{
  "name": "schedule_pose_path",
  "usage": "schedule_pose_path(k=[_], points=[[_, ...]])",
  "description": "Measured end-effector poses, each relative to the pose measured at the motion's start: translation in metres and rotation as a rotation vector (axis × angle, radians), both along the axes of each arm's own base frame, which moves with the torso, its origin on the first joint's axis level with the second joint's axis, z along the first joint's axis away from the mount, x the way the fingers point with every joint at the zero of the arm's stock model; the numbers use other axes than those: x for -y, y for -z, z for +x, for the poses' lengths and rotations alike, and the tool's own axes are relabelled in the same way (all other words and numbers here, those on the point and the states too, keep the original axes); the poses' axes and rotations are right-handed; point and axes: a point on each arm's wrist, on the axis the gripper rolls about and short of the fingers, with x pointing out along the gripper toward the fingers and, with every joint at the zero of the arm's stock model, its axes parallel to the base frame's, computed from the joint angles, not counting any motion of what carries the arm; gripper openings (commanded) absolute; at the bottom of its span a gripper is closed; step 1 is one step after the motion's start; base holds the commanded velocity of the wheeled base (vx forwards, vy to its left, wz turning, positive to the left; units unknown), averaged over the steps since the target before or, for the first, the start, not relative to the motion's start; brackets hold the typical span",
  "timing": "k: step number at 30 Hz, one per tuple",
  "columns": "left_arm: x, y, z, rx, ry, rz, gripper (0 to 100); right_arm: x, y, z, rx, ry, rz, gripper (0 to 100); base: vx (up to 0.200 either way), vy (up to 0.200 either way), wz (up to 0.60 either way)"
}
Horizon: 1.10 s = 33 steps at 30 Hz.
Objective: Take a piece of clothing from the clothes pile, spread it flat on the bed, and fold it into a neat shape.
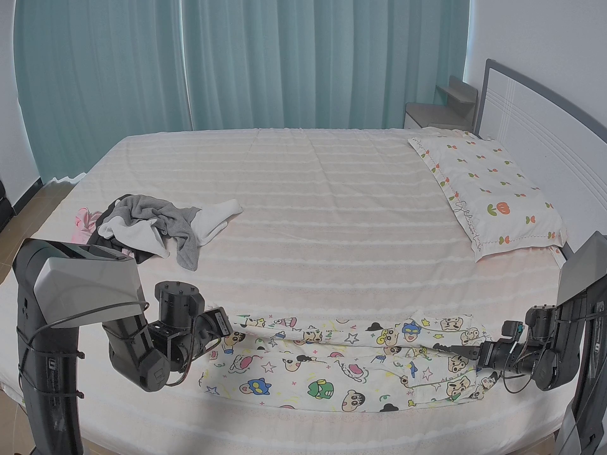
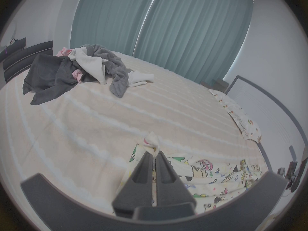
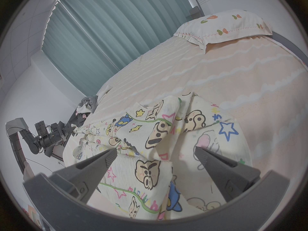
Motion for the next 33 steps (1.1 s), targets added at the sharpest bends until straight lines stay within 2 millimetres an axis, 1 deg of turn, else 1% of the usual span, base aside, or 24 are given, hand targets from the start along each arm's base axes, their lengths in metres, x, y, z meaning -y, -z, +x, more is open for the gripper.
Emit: schedule_pose_path(k=[5,14,15,21,25,29,33], points=[[-0.004,0.007,-0.011,-0.04,0.036,0.075,0,0.0,0.0,0.0,-0.001,0.0,0.0,100,0.0,0.0,0.0],[-0.006,0.023,-0.017,-0.096,0.077,0.167,0,0.0,-0.001,-0.001,-0.003,-0.002,0.002,100,0.0,0.0,0.0],[-0.006,0.025,-0.018,-0.107,0.082,0.174,100,0.0,-0.001,-0.001,-0.002,-0.002,0.002,100,0.0,0.0,0.0],[-0.004,0.035,-0.022,-0.156,0.09,0.192,100,0.0,-0.001,-0.002,-0.003,-0.002,0.003,100,0.0,0.0,0.0],[-0.009,0.038,-0.027,-0.181,0.08,0.199,100,0.0,-0.001,-0.002,-0.004,-0.002,0.003,100,0.0,0.0,0.0],[-0.017,0.035,-0.032,-0.195,0.057,0.197,100,0.0,-0.001,-0.002,-0.003,-0.003,0.003,100,0.0,0.0,0.0],[-0.027,0.024,-0.036,-0.19,0.02,0.171,100,0.0,-0.001,-0.002,-0.003,-0.002,0.003,100,0.0,0.0,0.0]])
